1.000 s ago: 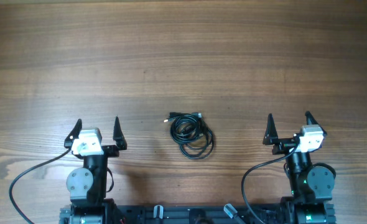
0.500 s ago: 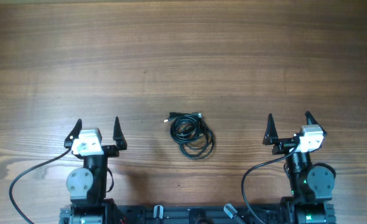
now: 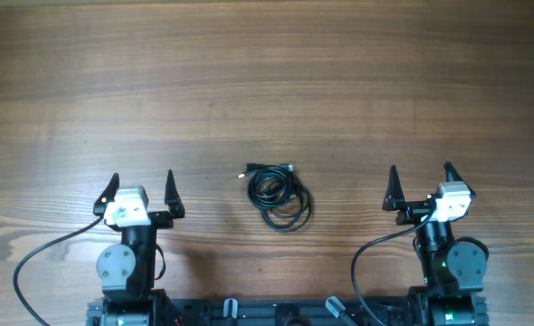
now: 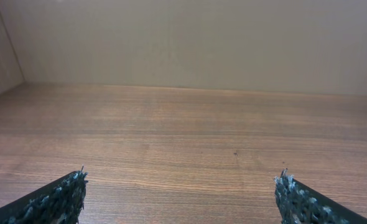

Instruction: Untangle cables

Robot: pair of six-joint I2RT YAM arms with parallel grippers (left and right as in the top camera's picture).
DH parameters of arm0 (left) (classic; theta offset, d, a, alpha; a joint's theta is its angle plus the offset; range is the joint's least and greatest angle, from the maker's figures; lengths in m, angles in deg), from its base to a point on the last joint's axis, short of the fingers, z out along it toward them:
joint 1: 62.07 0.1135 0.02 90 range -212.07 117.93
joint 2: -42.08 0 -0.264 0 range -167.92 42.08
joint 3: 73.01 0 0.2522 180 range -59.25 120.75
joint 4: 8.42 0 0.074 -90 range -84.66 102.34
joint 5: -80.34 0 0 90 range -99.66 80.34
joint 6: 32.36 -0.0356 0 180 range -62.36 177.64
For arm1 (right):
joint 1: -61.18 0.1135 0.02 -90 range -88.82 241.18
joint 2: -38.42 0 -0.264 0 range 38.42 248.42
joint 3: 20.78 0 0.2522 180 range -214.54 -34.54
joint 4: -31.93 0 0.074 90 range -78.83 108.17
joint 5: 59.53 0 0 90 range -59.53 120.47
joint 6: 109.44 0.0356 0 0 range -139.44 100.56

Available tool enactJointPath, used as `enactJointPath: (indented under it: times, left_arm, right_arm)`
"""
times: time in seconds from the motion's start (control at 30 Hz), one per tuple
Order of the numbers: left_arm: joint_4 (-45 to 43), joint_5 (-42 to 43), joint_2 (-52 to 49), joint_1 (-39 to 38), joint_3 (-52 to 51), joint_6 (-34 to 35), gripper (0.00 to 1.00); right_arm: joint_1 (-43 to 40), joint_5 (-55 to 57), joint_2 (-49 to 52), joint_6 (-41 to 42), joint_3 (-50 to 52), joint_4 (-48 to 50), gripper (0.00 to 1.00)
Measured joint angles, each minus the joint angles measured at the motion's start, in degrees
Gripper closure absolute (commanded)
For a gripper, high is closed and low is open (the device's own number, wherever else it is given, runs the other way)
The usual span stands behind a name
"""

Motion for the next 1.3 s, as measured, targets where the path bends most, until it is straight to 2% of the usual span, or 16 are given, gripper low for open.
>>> enactJointPath:
  times: [0.73, 0.83, 0.97, 1.0, 1.07, 1.17, 1.3]
  left_arm:
    - [-0.04, 1.66, 0.0, 0.0, 0.0, 0.87, 0.0]
    - [-0.9, 9.2, 0.0, -0.11, 0.0, 6.45, 0.0]
    - [-1.6, 19.87, 0.0, -0.15, 0.0, 19.34, 0.0]
    - [-1.75, 24.11, 0.0, -0.17, 0.0, 24.59, 0.0]
    - [-1.95, 27.82, 0.0, -0.17, 0.0, 29.62, 0.0]
    - [-2.69, 31.52, 0.0, -0.17, -0.02, 35.12, 0.0]
    - [-11.1, 34.88, -0.02, -0.17, -0.17, 38.71, 0.0]
  right_arm:
    - [0.0, 0.0, 0.0, 0.0, 0.0, 0.0, 0.0]
    - [0.0, 0.0, 0.0, 0.0, 0.0, 0.0, 0.0]
    - [0.0, 0.0, 0.0, 0.0, 0.0, 0.0, 0.0]
    - [0.0, 0.0, 0.0, 0.0, 0.0, 0.0, 0.0]
    - [0.0, 0.0, 0.0, 0.02, 0.0, 0.0, 0.0]
    - [0.0, 0.0, 0.0, 0.02, 0.0, 0.0, 0.0]
    - [0.0, 0.0, 0.07, 0.0, 0.0, 0.02, 0.0]
